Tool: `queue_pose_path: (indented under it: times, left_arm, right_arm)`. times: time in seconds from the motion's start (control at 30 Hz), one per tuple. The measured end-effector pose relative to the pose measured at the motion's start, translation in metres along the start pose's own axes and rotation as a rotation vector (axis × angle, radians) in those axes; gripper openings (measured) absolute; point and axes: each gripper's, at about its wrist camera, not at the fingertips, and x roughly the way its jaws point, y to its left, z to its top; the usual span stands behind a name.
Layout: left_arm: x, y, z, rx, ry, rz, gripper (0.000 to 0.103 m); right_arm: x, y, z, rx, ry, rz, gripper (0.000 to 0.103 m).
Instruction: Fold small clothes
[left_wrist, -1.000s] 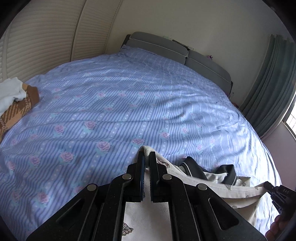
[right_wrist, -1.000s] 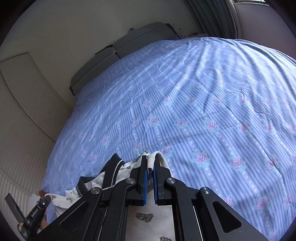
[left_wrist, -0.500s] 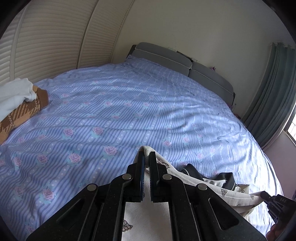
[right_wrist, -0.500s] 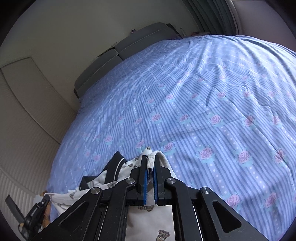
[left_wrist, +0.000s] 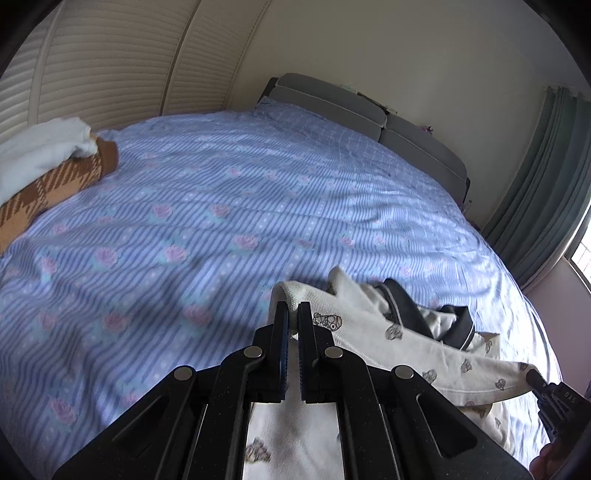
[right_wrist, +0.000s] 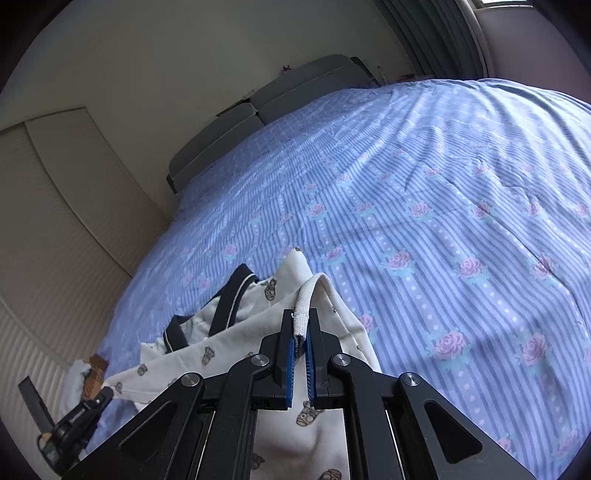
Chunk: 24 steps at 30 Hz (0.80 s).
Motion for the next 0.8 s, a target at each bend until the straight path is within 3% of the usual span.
queue_pose_path:
  times: [0.23,0.57,0.6,0.63,0.7,0.8]
  left_arm:
    - [0.028,-0.019,0.035,0.062,-0.049,-0.006,0.007]
    - [0.082,-0.015,0.033,0.063,0.081,0.023,0.007]
    - [0.08,-0.014,0.032,0.067,0.084,0.018,0.013]
    - [0.078,-0.014,0.03,0.074,0.084,0.015,0.016]
    - [0.068,-0.012,0.025,0.084,0.075,0.015,0.033]
    - [0.047,-0.012,0.017,0.115,0.062,0.0,0.034]
  right_arm:
    - [0.025,0.009,0.035,-0.023,-0.041,-0.012,0.006]
    - [0.073,0.002,0.044,0.005,0.073,-0.089,0.007]
    - [0.072,0.003,0.041,-0.008,0.077,-0.096,0.011]
    - [0.07,0.004,0.038,-0.026,0.077,-0.104,0.024]
    - [0.061,0.007,0.031,-0.054,0.062,-0.108,0.043]
    - [0.043,0.013,0.019,-0.093,0.04,-0.096,0.046]
